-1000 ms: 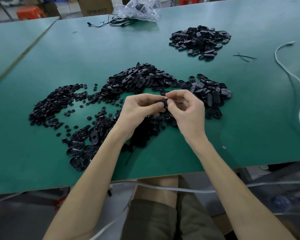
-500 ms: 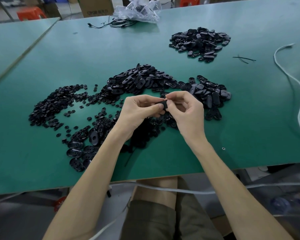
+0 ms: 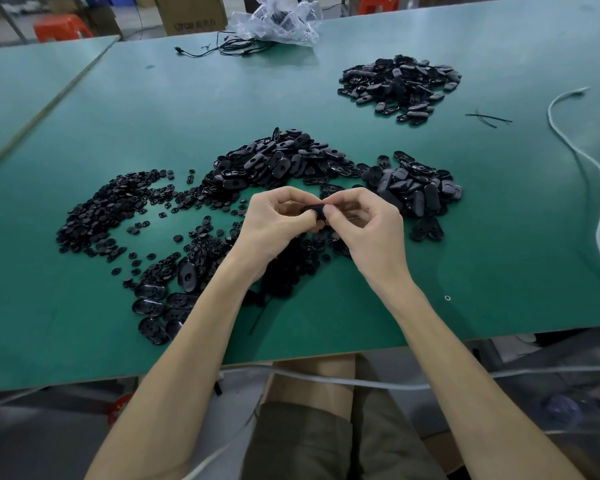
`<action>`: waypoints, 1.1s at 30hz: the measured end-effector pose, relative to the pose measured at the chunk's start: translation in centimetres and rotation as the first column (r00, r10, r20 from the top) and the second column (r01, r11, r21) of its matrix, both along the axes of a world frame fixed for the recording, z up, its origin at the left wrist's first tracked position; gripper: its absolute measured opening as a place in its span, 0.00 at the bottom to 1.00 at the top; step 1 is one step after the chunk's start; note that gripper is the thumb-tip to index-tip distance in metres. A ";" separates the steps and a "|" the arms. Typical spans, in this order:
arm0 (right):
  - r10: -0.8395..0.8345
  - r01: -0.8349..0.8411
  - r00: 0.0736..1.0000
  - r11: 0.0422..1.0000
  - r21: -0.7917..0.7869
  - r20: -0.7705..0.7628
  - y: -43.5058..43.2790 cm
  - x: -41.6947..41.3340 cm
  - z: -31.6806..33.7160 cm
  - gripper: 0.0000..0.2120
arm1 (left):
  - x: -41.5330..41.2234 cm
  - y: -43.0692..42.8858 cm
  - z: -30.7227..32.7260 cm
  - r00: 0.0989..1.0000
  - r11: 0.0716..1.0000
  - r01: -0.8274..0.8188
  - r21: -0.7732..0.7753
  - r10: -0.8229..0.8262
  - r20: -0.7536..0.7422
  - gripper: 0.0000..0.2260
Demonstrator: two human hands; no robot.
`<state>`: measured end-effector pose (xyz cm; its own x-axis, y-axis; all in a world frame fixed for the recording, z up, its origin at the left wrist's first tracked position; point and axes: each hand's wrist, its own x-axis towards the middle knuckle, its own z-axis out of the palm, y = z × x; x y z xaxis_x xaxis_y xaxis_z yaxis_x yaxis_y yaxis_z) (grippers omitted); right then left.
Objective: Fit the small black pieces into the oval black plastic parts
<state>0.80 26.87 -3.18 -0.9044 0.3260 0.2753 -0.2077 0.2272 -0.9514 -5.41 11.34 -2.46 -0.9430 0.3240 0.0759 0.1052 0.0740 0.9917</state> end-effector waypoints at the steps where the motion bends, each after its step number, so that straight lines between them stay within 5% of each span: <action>1: 0.003 -0.003 1.000 1.000 -0.009 -0.001 0.0 0.0 0.0 0.04 | 0.0 0.0 0.0 1.000 1.000 -0.002 0.004 0.002 -0.003 0.08; 11: -0.038 0.036 0.999 0.996 -0.081 -0.027 0.0 -0.2 -0.2 0.04 | 0.1 -0.4 0.1 0.995 0.988 0.094 0.118 -0.097 0.014 0.09; 24: -0.053 0.054 0.998 0.998 -0.037 0.015 0.0 -0.6 -0.6 0.05 | 0.2 0.7 0.7 0.996 0.996 -0.023 0.082 0.030 -0.084 0.08; 33: -0.011 0.010 0.996 1.000 0.010 0.084 0.1 -0.9 -0.8 0.05 | -2.3 7.3 4.6 0.966 0.981 0.074 -0.178 -0.114 -0.230 0.06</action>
